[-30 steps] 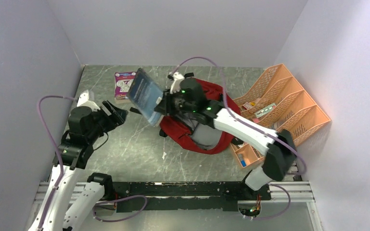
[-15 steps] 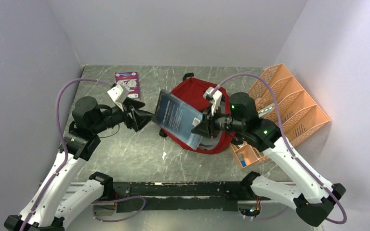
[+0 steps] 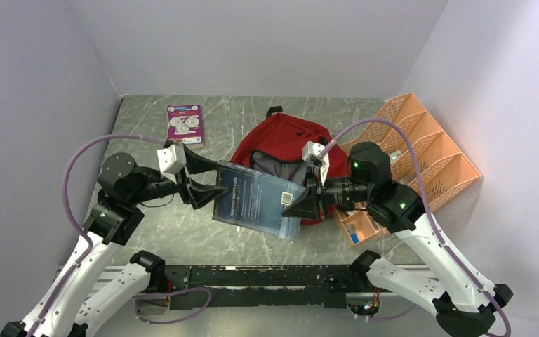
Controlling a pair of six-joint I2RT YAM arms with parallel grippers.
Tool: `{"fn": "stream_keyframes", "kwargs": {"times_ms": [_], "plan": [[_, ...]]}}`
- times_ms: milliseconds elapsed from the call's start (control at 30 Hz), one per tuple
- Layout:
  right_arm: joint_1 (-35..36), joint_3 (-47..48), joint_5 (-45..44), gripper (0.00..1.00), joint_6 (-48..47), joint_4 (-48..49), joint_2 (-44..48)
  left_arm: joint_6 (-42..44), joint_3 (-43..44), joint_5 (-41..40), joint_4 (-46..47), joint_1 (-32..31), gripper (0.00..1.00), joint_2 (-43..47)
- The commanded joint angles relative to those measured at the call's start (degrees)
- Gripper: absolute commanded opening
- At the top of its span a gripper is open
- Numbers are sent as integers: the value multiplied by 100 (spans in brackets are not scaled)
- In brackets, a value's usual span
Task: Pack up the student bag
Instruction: Pick up the book from the center of the board.
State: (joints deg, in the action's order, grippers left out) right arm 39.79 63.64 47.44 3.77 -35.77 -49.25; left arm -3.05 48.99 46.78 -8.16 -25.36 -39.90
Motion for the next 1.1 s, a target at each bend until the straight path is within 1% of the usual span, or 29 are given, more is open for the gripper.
{"fn": "stream_keyframes", "kwargs": {"times_ms": [0,133,233,433,567,667,700,767,833,867,900,933,967,1000,1067], "plan": [[7,-97,539,0,111,1534,262,-479,-359,859,632,-214,71,172],[11,-149,499,0,117,1736,539,-632,-434,608,675,-214,76,283],[7,-141,354,0,70,1721,690,-584,-373,338,519,-208,77,291],[19,-149,-34,0,-10,1735,940,-603,-303,297,465,-214,78,244],[11,-186,-79,0,-1,1807,956,-727,-330,547,646,-210,76,231],[16,-285,-199,0,81,1980,944,-1065,-467,902,1156,-209,67,250],[18,-337,-260,0,147,2084,944,-1303,-556,1035,1423,-214,63,258],[18,-457,-466,0,295,2330,963,-2005,-835,1264,2293,-213,58,292],[10,-543,-688,0,382,2497,979,-2824,-1158,1400,3310,-210,48,322],[11,-581,-786,0,418,2564,987,-3184,-1304,1448,3753,-210,38,325],[13,-611,-872,0,449,2633,1001,-3441,-1421,1468,4159,-214,31,330],[18,-637,-932,0,485,2695,1010,-3632,-1525,1457,4409,-214,22,334],[15,-656,-972,0,506,2738,1003,-3728,-1558,1408,4516,-214,13,340],[14,-667,-981,0,510,2761,996,-3760,-1559,1332,4457,-214,6,338],[19,-668,-971,0,494,2737,970,-3740,-1563,1163,4393,-214,5,335]]}}
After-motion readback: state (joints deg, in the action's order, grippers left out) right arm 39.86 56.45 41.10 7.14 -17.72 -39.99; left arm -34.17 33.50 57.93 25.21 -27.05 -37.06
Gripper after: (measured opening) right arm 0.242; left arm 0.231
